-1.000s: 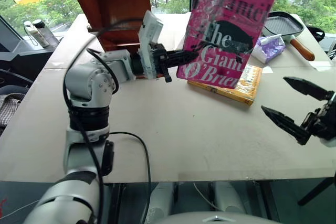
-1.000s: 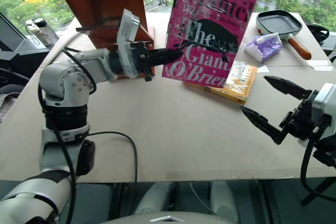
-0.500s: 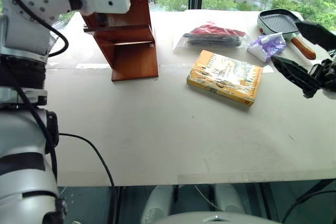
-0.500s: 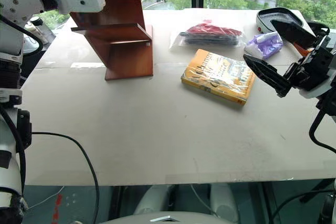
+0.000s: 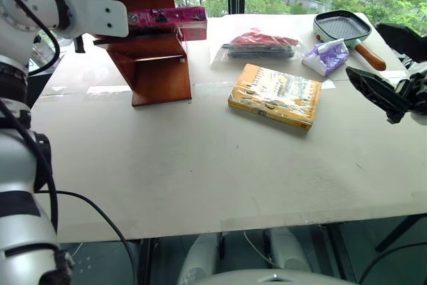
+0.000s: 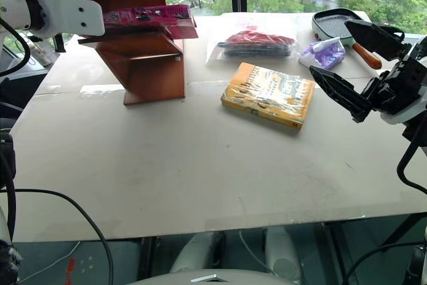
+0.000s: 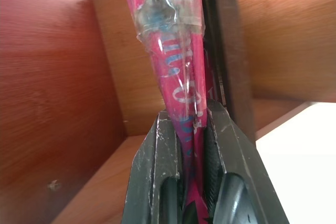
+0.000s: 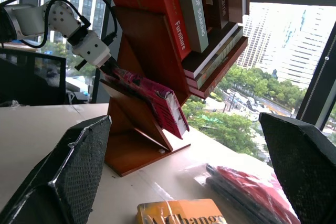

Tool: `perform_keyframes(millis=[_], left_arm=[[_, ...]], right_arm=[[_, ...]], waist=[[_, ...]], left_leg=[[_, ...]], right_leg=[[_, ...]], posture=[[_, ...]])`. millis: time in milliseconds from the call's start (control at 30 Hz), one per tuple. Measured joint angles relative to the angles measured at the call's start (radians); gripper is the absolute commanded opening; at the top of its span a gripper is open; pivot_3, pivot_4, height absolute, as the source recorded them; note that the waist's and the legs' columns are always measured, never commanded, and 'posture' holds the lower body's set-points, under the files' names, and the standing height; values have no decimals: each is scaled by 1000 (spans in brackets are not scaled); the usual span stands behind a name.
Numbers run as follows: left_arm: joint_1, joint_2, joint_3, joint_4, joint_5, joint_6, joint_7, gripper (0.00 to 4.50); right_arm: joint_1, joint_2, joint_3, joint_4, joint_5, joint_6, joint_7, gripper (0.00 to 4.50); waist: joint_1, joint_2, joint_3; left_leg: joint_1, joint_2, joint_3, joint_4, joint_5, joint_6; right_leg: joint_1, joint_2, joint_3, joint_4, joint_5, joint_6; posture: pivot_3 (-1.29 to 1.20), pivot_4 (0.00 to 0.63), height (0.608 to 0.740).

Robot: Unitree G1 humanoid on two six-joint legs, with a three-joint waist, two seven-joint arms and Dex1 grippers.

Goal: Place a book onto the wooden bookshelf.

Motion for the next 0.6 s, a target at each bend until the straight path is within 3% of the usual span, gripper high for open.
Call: perform_keyframes(millis=[67, 100, 167, 300, 367, 467, 533, 600], left_arm=[[-2, -1, 3, 44, -10, -21, 7, 1169], [0, 5, 22, 65, -38, -36, -25, 1821], [10, 34, 63, 76, -98, -41, -99, 2621], [70, 95, 222, -107, -356, 107, -361, 2621], [156, 136, 322, -284, -520, 320, -468, 2621], [260, 138, 454, -543, -756, 684, -505, 2621], [354, 117, 541, -772, -932, 956, -453, 2621], [467, -5, 639, -1069, -1169, 1269, -268, 2621]], right_arm=[[10, -1, -1, -3, -1, 0, 2, 4500], [31, -6, -9, -14, 3, 1, 5, 4500], [55, -17, -28, -22, 11, 6, 6, 4500], [76, -50, -53, -23, 19, 18, 31, 4500], [80, -53, -53, -17, 21, 20, 49, 4500], [57, -69, -45, 12, 20, 21, 68, 4500], [43, -87, -41, 38, 11, 20, 89, 4500], [41, -101, -20, 68, -13, 20, 116, 4500]], waist=[[-2, 0, 0], [-4, 0, 0], [-10, -2, 1], [-11, -3, 2], [-12, -3, 2], [-8, -2, 2], [1, -2, 3], [14, -1, 2]], left_leg=[[3, 0, 2, 0, 0, 0], [4, 1, 3, 0, 0, 0], [-1, 1, 3, 2, 0, 0], [-9, 3, -1, 10, -1, 1], [-9, 3, 0, 11, -1, 2], [-9, 5, -3, 12, -2, 2], [-6, 6, -4, 12, -2, 2], [-4, 7, -5, 13, -2, 2]], right_leg=[[0, 1, 3, 4, 0, 0], [0, 1, 5, 6, 0, 0], [-4, 1, 5, 6, 0, 0], [-6, 0, 3, 3, 0, 0], [-5, 0, 3, 2, 0, 0], [-3, 0, 1, 3, -1, 1], [-1, 0, 0, 3, -1, 1], [2, 1, -2, 3, -1, 0]], posture=[[0, 150, 740], [0, 150, 740], [0, 150, 740], [0, 150, 740], [0, 150, 740], [0, 150, 740], [0, 150, 740], [0, 150, 740]])
